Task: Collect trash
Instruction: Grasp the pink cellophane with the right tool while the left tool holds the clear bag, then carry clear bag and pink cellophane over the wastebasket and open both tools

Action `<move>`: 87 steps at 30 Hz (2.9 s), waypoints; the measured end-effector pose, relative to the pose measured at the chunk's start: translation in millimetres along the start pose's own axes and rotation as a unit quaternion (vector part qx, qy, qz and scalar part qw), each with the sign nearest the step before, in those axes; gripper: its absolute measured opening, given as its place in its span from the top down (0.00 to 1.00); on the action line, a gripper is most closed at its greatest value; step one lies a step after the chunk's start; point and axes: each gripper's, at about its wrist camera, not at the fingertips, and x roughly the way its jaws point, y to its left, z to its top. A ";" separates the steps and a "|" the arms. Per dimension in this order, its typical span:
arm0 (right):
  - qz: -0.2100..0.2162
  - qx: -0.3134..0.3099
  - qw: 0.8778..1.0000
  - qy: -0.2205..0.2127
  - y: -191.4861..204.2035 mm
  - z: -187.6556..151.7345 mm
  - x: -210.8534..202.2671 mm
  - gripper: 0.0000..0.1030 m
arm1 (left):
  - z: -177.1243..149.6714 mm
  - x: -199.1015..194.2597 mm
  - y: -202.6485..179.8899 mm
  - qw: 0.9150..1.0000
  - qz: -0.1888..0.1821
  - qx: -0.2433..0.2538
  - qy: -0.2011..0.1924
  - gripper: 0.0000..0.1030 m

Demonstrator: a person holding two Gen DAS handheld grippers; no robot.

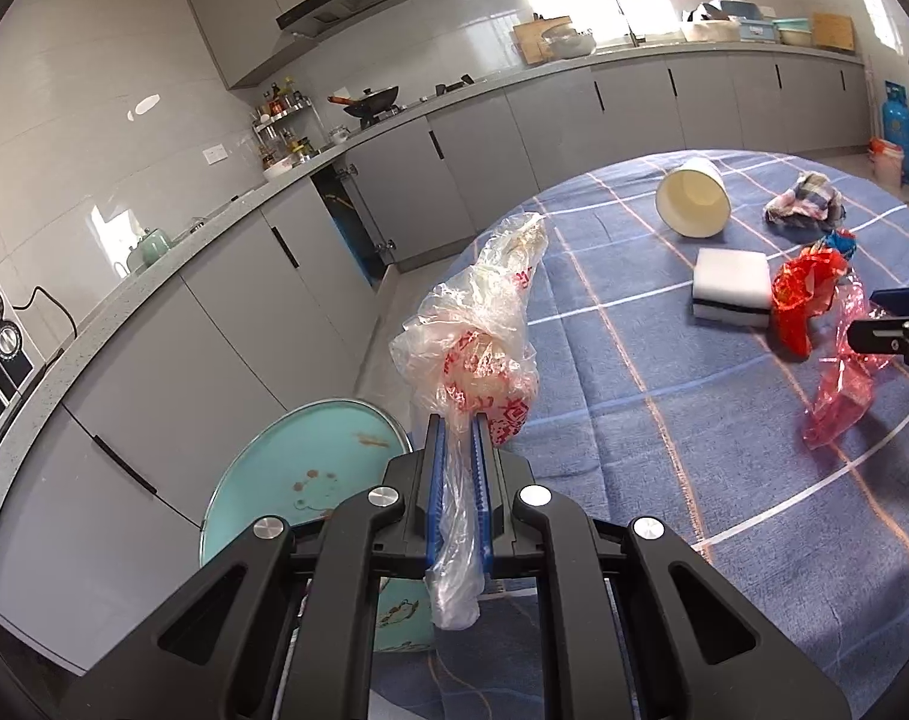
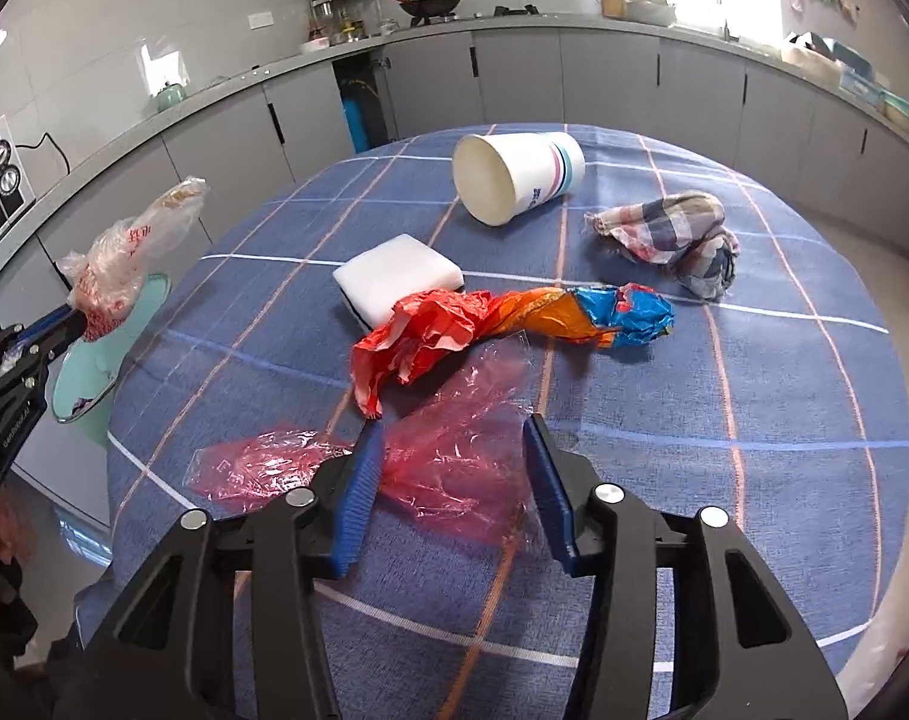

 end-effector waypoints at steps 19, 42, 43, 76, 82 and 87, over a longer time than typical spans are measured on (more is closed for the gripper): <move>0.048 0.042 0.998 -0.023 13.9 -4.4 -40.0 0.41 | -12.8 -11.2 29.3 1.000 0.025 -0.015 -0.005 0.91; -0.048 -0.008 0.999 -0.008 6.9 -46.6 -70.3 0.54 | -28.5 -6.4 61.0 0.999 0.019 -0.051 0.005 0.91; -0.033 0.011 0.999 -0.019 3.2 -42.2 -75.1 0.49 | -27.4 -6.4 60.0 0.998 0.023 -0.051 0.004 0.91; -0.062 -0.023 0.994 -0.091 40.3 2.5 -67.8 0.75 | -23.2 -12.5 81.1 0.996 0.047 -0.073 0.002 0.91; -0.006 -0.079 0.992 -0.101 84.3 21.5 -47.7 0.75 | -25.7 -10.3 101.2 0.993 0.070 -0.092 0.011 0.91; 0.055 -0.128 0.986 -0.091 122.7 34.5 -23.8 0.75 | -30.5 -4.9 122.7 0.989 0.084 -0.120 0.025 0.91</move>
